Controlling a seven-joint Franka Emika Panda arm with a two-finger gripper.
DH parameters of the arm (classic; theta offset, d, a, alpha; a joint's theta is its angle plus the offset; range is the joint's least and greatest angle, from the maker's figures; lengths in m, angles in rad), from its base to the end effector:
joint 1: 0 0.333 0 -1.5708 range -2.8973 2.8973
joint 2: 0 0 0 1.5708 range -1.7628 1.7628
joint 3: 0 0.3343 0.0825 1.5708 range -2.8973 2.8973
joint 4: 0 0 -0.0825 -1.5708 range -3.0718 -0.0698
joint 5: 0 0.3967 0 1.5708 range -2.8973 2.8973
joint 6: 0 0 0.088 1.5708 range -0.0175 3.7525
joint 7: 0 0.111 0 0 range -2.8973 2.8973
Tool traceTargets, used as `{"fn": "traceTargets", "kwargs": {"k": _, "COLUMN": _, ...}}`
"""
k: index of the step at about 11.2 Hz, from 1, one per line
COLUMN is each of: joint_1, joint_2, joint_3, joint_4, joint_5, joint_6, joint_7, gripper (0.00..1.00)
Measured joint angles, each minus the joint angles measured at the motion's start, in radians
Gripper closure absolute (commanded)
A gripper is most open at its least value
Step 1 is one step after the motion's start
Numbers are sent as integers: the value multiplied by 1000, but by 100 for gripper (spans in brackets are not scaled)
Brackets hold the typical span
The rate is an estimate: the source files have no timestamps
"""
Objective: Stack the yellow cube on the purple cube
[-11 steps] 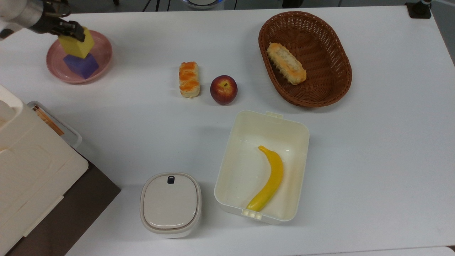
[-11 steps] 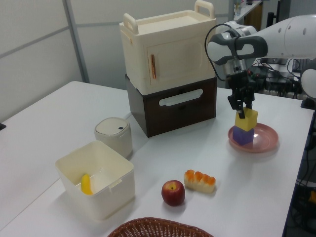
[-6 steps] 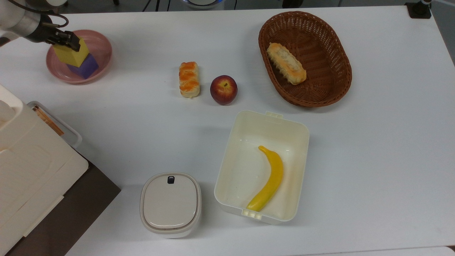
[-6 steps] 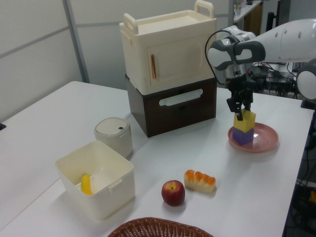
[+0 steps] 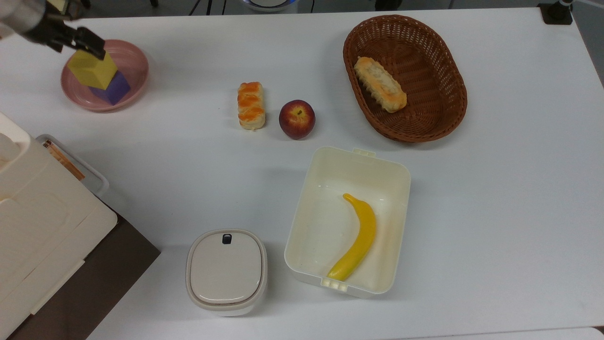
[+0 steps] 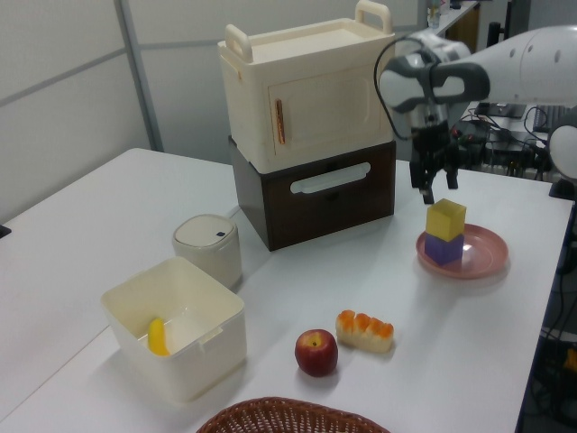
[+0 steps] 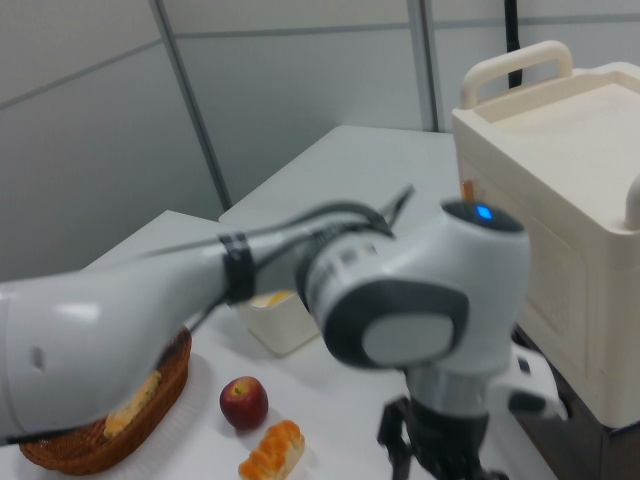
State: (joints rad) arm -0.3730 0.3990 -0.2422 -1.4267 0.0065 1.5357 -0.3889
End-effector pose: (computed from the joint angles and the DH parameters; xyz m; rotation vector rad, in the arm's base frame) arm 0.5547 -0.3612 0.4636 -3.0352 0.3379 0.4411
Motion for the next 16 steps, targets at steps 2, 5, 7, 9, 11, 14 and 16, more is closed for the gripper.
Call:
{"fn": "traceTargets", "kwargs": {"k": 2, "joint_1": 32, "joint_2": -65, "joint_3": 14, "joint_4": 83, "joint_5": 2, "joint_6": -101, "joint_7": 0, "gripper": 0}}
{"fn": "traceTargets", "kwargs": {"k": 5, "joint_1": 224, "joint_2": -94, "joint_3": 23, "joint_4": 92, "joint_5": 0, "joint_6": -115, "joint_7": 73, "gripper": 0}}
{"fn": "traceTargets", "kwargs": {"k": 7, "joint_1": 294, "joint_2": -97, "joint_3": 23, "joint_4": 94, "joint_5": -1, "joint_6": -114, "joint_7": 96, "gripper": 0}}
{"fn": "traceTargets", "kwargs": {"k": 9, "joint_1": 334, "joint_2": -112, "joint_3": 24, "joint_4": 102, "joint_5": 0, "joint_6": -72, "joint_7": 111, "gripper": 0}}
{"fn": "traceTargets", "kwargs": {"k": 11, "joint_1": 366, "joint_2": -123, "joint_3": 48, "joint_4": 102, "joint_5": 0, "joint_6": -23, "joint_7": 193, "gripper": 0}}
{"fn": "traceTargets", "kwargs": {"k": 14, "joint_1": 365, "joint_2": -121, "joint_3": 125, "joint_4": 101, "joint_5": -1, "joint_6": 40, "joint_7": 296, "gripper": 0}}
{"fn": "traceTargets", "kwargs": {"k": 16, "joint_1": 341, "joint_2": -115, "joint_3": 169, "joint_4": 87, "joint_5": -1, "joint_6": 107, "joint_7": 311, "gripper": 0}}
